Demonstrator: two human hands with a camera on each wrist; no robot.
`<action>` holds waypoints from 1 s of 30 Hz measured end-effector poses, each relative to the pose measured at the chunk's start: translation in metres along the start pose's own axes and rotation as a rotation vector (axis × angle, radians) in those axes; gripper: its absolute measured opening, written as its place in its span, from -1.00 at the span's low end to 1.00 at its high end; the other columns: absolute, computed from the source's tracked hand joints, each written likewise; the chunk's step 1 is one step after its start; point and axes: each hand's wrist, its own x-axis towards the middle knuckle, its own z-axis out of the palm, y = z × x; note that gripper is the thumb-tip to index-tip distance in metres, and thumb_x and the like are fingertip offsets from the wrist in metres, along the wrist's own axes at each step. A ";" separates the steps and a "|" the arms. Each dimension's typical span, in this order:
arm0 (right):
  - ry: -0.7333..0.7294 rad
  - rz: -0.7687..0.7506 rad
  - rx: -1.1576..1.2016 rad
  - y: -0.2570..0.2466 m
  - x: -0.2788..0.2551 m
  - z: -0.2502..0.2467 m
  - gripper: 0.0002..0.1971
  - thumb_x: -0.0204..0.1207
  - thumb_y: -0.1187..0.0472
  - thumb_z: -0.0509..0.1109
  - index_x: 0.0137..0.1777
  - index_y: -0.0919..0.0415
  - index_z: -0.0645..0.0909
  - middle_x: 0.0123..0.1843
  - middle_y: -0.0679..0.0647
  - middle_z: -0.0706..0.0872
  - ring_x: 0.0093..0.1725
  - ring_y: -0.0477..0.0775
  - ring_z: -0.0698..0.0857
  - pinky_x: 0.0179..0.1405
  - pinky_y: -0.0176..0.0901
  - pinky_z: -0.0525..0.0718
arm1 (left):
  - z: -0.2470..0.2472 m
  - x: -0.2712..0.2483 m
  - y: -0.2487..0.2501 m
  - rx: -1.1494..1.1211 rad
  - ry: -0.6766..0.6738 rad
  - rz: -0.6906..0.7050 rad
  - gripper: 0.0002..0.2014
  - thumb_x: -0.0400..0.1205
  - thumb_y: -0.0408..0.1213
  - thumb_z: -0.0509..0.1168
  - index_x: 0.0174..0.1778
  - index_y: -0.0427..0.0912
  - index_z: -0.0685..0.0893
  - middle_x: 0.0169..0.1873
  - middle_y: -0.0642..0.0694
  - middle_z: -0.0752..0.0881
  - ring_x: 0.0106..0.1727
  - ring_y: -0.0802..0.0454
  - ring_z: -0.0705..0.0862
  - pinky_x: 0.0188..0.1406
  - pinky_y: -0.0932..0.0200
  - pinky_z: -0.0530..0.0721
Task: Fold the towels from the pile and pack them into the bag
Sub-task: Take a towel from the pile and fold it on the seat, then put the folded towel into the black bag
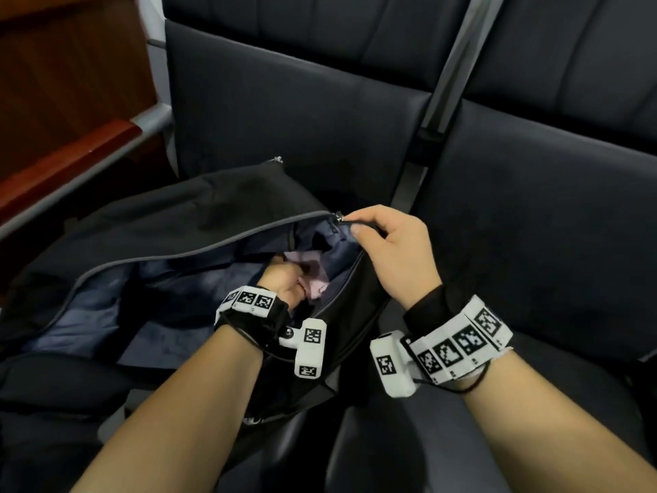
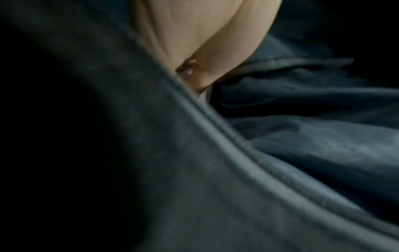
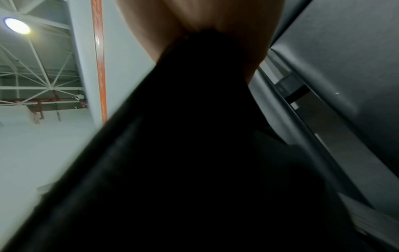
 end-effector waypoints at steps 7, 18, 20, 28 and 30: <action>-0.035 0.047 -0.083 0.020 -0.008 -0.008 -0.84 0.56 0.31 0.42 0.00 0.07 0.79 -0.14 -0.28 0.76 -0.03 -0.32 0.71 0.02 -0.49 0.57 | 0.015 0.002 0.000 0.105 0.021 -0.095 -0.70 0.77 -0.51 0.01 -0.27 -0.23 0.43 -0.36 -0.23 0.47 -0.41 -0.14 0.46 -0.58 0.18 0.59; -0.159 0.187 -0.169 0.000 -0.052 -0.043 -0.62 0.66 0.12 0.39 0.47 0.06 0.61 0.40 -0.04 0.69 0.39 -0.08 0.61 0.35 -0.32 0.47 | 0.023 -0.095 0.026 0.138 0.120 0.086 -0.88 0.68 -0.50 0.22 -0.05 -0.25 0.64 -0.23 -0.25 0.65 -0.28 -0.08 0.66 -0.19 0.07 0.60; -0.137 0.193 -0.170 -0.008 -0.071 -0.067 -0.62 0.65 0.13 0.39 0.46 0.04 0.61 0.39 -0.04 0.70 0.39 -0.07 0.62 0.40 -0.21 0.53 | 0.041 -0.129 0.029 0.181 0.153 0.327 -0.82 0.70 -0.51 0.23 0.11 -0.24 0.68 -0.18 -0.19 0.72 -0.29 0.08 0.69 -0.19 0.14 0.61; 0.050 0.303 -0.221 -0.004 -0.196 -0.223 -0.56 0.62 0.15 0.41 0.50 0.01 0.56 0.39 -0.07 0.66 0.37 -0.11 0.60 0.40 -0.11 0.59 | 0.180 -0.228 -0.027 0.688 -0.058 0.708 -0.73 0.56 -0.53 0.28 -0.09 -0.06 0.77 -0.12 -0.01 0.78 -0.02 0.04 0.72 0.07 0.15 0.65; 0.100 0.360 -0.267 0.009 -0.238 -0.271 -0.54 0.61 0.15 0.41 0.51 0.01 0.53 0.39 -0.04 0.67 0.35 -0.09 0.62 0.38 -0.12 0.60 | 0.229 -0.243 -0.060 0.788 -0.162 0.703 -0.73 0.57 -0.49 0.29 -0.10 0.00 0.76 -0.07 -0.02 0.79 0.04 0.03 0.73 0.14 0.12 0.67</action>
